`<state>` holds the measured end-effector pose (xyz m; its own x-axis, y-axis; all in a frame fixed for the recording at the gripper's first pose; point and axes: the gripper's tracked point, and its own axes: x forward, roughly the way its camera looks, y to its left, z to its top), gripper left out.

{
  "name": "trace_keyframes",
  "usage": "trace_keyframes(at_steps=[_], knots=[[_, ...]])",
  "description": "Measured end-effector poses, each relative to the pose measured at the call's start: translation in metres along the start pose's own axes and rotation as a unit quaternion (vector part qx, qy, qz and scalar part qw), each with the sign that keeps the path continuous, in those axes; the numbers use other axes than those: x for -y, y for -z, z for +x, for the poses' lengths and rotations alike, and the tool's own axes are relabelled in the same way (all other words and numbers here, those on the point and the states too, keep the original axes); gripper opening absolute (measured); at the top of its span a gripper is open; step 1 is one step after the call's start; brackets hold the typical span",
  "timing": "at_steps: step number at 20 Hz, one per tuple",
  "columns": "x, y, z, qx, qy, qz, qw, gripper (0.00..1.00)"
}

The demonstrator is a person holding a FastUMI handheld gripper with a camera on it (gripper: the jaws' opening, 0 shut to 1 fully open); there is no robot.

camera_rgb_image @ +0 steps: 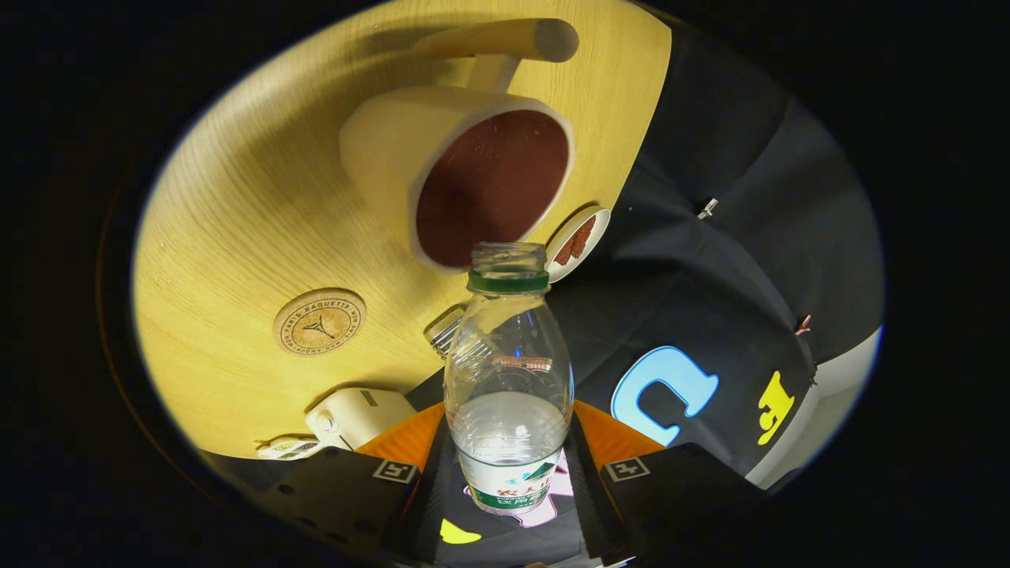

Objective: Take the bottle from table, then pour the juice into the cup, finally place the bottle on the coaster

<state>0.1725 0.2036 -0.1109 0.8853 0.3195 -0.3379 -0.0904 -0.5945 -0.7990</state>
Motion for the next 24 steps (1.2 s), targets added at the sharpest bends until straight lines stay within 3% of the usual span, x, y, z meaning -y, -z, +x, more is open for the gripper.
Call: trace_keyframes(at_steps=[12, 17, 20, 24], knots=[[0.001, -0.001, 0.000, 0.001, 0.008, 0.019, 1.000, 0.71], [-0.001, 0.016, -0.003, -0.013, -0.002, 0.110, 0.994, 0.71], [-0.015, 0.031, -0.021, -0.025, -0.012, 0.205, 0.978, 0.70], [-0.022, 0.047, -0.042, -0.041, -0.026, 0.368, 0.929, 0.71]])
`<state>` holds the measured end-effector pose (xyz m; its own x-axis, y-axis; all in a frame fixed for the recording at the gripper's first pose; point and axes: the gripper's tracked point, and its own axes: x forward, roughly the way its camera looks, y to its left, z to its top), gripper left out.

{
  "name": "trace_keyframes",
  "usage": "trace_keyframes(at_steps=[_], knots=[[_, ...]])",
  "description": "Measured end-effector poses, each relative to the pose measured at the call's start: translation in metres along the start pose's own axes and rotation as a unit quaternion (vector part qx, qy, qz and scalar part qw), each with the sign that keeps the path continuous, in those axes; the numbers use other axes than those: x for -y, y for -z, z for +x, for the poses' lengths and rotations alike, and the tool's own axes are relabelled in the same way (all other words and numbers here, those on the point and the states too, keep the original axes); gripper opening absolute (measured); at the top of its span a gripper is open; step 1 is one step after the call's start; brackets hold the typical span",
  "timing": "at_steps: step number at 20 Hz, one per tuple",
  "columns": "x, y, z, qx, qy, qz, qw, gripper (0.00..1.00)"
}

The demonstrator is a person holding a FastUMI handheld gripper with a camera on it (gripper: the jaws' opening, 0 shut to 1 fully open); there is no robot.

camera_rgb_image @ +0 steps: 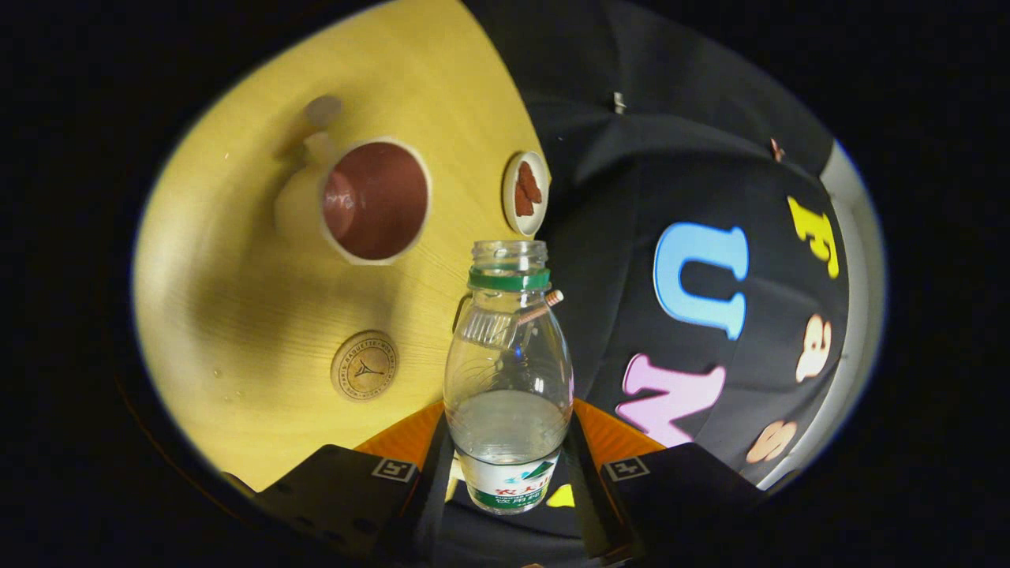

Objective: Take the bottle from table, then pour the juice into the cup, finally place the bottle on the coaster

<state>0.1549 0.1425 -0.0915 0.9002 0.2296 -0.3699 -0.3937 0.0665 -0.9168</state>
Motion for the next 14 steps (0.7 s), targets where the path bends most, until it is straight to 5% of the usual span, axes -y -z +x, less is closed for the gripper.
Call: trace_keyframes(at_steps=[3, 5, 11, 14], knots=[[0.004, 0.017, -0.008, -0.005, -0.009, 0.129, 0.992, 0.71], [0.009, 0.022, -0.008, -0.005, -0.017, 0.225, 0.974, 0.71], [0.030, 0.037, 0.007, 0.031, -0.033, 0.439, 0.897, 0.71], [0.031, 0.041, 0.015, 0.057, -0.041, 0.526, 0.848, 0.71]])
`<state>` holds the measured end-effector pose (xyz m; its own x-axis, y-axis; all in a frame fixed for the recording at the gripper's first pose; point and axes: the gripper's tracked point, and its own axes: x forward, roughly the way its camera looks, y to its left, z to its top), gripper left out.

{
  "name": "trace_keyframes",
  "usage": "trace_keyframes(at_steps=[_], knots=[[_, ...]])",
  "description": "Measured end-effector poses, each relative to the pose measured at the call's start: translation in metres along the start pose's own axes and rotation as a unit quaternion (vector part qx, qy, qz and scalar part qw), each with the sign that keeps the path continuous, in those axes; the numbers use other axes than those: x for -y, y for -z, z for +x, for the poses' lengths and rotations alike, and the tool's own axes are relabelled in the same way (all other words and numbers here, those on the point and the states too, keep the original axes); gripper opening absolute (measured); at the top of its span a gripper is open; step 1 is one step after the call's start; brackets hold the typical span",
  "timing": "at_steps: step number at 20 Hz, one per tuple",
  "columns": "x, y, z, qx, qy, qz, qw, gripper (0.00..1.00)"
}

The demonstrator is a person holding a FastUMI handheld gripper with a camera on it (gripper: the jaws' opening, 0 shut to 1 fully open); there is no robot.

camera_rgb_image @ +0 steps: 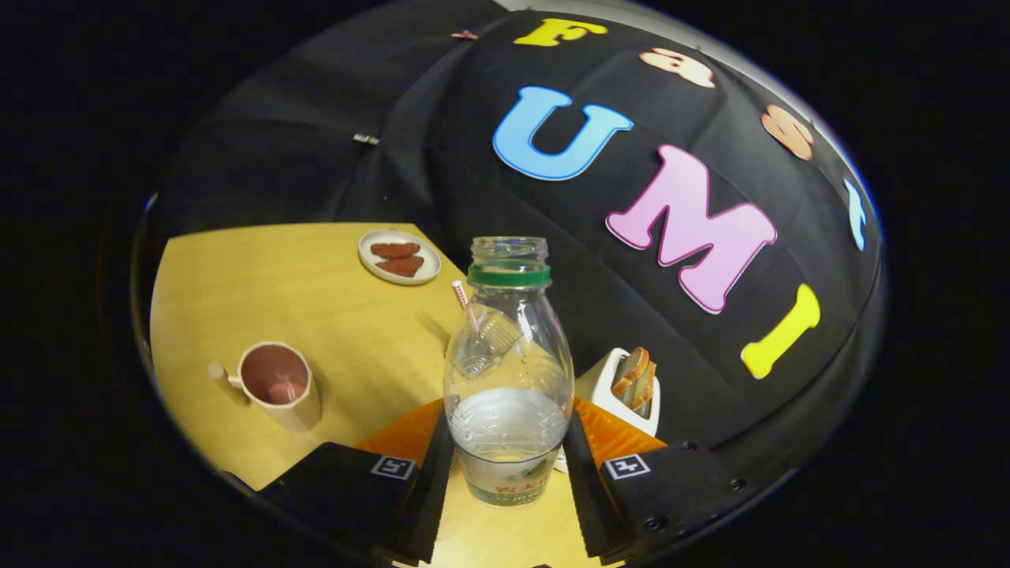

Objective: Take the bottle from table, then pour the juice into the cup, finally place the bottle on the coaster

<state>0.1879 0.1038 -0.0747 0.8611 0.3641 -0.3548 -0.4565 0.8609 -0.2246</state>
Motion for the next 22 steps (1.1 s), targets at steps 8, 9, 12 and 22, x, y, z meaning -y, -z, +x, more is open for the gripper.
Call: trace_keyframes(at_steps=[8, 9, 12, 22], knots=[[-0.011, 0.026, 0.027, 0.047, -0.030, 0.148, 0.987, 0.71], [-0.012, 0.028, 0.030, 0.055, -0.033, 0.167, 0.984, 0.71], [-0.016, 0.035, 0.047, 0.068, -0.032, 0.204, 0.976, 0.71], [-0.033, 0.053, 0.071, 0.085, -0.024, 0.203, 0.975, 0.73]])
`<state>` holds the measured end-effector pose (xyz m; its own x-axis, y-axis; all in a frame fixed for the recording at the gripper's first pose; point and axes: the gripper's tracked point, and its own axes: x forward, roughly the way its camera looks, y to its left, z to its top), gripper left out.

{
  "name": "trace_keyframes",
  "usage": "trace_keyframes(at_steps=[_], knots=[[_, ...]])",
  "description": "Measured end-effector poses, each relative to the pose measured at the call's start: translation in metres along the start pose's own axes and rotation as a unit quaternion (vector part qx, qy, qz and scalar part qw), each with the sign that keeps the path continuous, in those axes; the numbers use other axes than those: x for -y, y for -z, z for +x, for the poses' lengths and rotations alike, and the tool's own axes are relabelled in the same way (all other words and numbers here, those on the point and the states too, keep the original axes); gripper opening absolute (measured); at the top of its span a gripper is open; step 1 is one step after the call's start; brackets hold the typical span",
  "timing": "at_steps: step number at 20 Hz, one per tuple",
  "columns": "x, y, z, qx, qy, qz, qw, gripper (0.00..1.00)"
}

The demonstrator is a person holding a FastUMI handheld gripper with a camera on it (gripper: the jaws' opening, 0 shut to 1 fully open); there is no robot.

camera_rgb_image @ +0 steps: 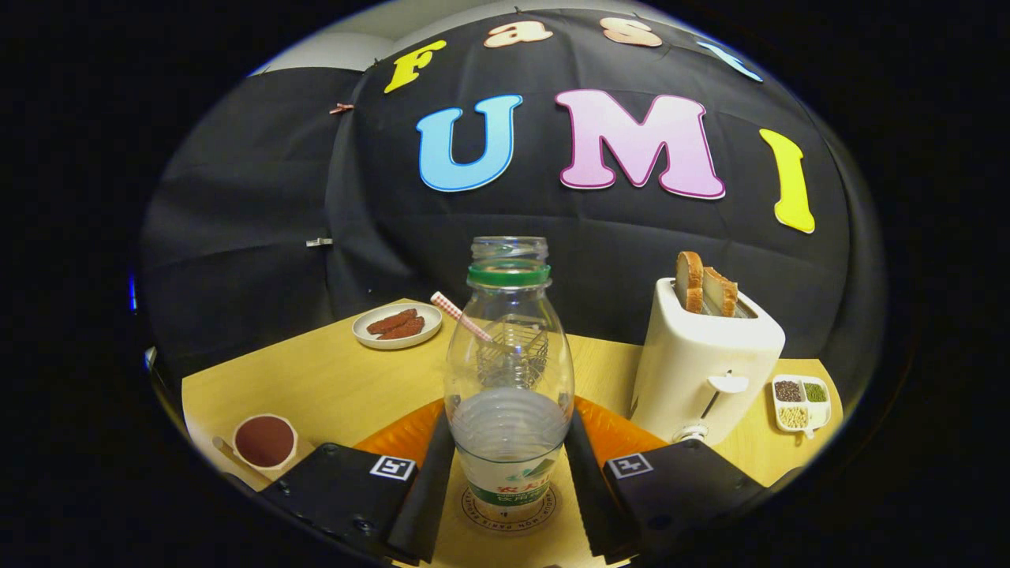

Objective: Take the bottle from table, then pour the juice into the cup, finally place the bottle on the coaster

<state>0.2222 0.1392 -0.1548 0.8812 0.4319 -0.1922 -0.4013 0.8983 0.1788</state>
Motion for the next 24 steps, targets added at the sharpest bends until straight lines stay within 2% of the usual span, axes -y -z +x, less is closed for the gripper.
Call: trace_keyframes(at_steps=[12, 13, 14, 15, 18, 24], knots=[[-0.005, 0.007, -0.012, 0.001, 0.001, -0.006, 1.000, 0.78], [-0.005, 0.006, -0.013, 0.000, 0.001, -0.005, 1.000, 0.81], [-0.005, 0.004, -0.017, 0.001, 0.002, -0.005, 1.000, 0.87], [-0.004, 0.001, -0.018, 0.004, 0.005, -0.008, 1.000, 1.00], [-0.002, -0.008, -0.026, 0.012, 0.011, -0.024, 1.000, 0.99], [-0.003, -0.023, -0.053, 0.008, 0.017, -0.016, 1.000, 0.99]])
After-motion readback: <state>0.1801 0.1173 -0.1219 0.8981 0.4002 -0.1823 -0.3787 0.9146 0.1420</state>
